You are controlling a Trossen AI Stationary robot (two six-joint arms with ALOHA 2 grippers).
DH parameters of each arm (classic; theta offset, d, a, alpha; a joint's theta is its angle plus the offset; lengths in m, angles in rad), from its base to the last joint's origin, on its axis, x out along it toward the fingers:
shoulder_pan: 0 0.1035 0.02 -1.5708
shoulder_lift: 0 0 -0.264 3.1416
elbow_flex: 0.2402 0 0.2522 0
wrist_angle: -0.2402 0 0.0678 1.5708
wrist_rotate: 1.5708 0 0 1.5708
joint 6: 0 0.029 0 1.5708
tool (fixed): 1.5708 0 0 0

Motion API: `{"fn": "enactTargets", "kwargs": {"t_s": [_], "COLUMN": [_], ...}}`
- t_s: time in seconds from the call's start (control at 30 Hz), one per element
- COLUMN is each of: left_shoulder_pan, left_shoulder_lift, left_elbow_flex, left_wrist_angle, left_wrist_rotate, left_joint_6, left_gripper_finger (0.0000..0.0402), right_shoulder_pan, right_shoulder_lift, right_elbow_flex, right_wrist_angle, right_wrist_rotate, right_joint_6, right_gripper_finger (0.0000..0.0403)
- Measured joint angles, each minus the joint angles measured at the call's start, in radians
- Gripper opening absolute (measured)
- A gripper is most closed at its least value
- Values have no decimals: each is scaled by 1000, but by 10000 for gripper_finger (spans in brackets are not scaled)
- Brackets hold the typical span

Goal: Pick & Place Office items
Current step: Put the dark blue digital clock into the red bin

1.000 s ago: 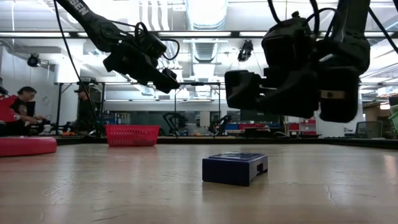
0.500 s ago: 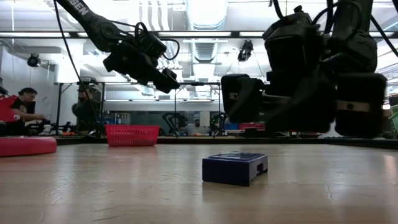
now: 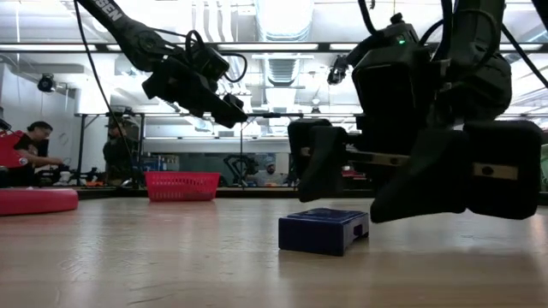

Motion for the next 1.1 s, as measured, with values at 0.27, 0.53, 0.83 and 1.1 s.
{"fn": "enactTargets", "kwargs": {"t_s": [0.27,0.53,0.83,1.1], "left_shoulder_pan": [0,0,0,0], "left_shoulder_lift": [0,0,0,0], "left_elbow_flex": [0,0,0,0], "left_wrist_angle": [0,0,0,0], "left_wrist_rotate": [0,0,0,0], "left_joint_6": [0,0,0,0], "left_gripper_finger": [236,236,236,236], "right_shoulder_pan": [-1,-1,0,-1], "right_shoulder_lift": [3,2,2,2], "right_elbow_flex": [96,133,130,130], "right_wrist_angle": [-249,-323,-324,-325], "right_wrist_rotate": [-22,-18,-15,-14], "right_joint_6": [23,21,21,20], "right_gripper_finger": [248,242,220,156]}}
